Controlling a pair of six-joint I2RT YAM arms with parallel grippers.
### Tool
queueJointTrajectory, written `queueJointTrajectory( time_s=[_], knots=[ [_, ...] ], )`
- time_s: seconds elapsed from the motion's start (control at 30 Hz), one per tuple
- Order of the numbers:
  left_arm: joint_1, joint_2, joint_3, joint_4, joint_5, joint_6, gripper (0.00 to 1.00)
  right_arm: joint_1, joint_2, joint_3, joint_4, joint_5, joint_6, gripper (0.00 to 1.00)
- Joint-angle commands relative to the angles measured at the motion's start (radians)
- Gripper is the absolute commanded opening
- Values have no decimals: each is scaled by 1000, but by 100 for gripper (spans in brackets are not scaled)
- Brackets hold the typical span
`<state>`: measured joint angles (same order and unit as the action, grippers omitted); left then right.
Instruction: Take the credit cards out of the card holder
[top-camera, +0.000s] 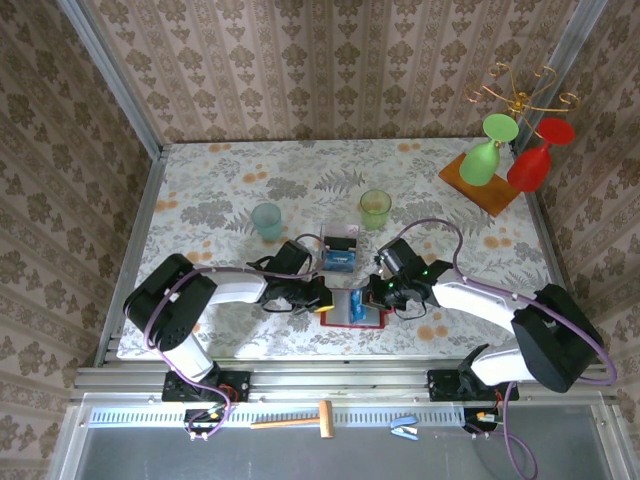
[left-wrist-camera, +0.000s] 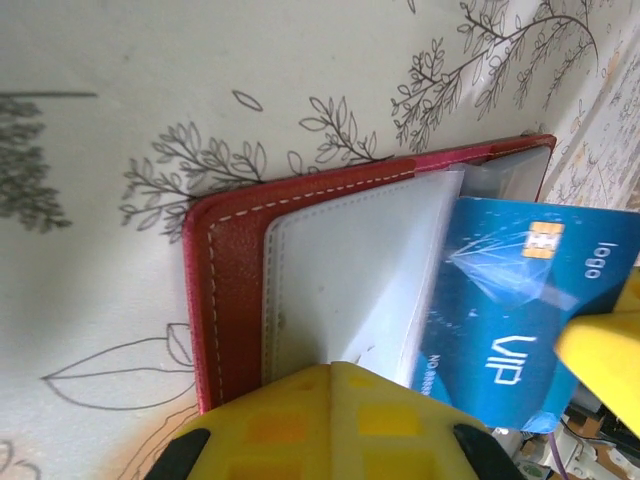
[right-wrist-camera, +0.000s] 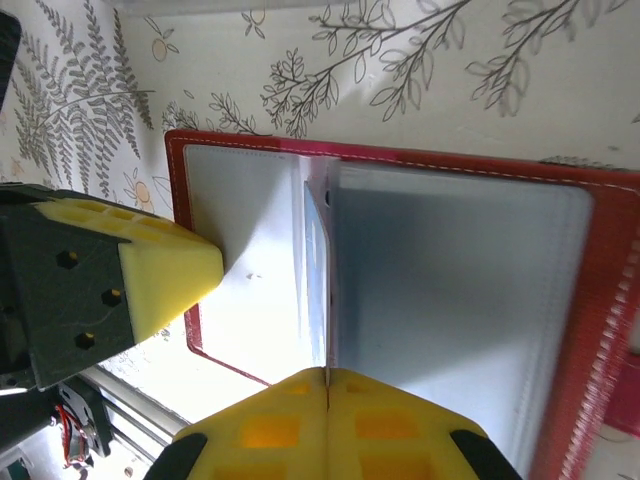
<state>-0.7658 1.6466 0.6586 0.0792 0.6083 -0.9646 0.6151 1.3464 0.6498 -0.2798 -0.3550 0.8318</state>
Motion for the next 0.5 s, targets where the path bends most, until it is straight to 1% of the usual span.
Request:
queueJointTrajectory(
  time_s=[0.0,0.27,0.47],
  knots=[
    [20,-7,-41,-90,-44,36,0,-17,-43,30,-106,48,-43,5],
    [46,-68,-79,-121,-52,53,0,-52,-91,107,-202,70,-134,2],
    [81,-134,-85,-191,-65,94,0,-64,-80,202,-281,87,-277,1]
  ],
)
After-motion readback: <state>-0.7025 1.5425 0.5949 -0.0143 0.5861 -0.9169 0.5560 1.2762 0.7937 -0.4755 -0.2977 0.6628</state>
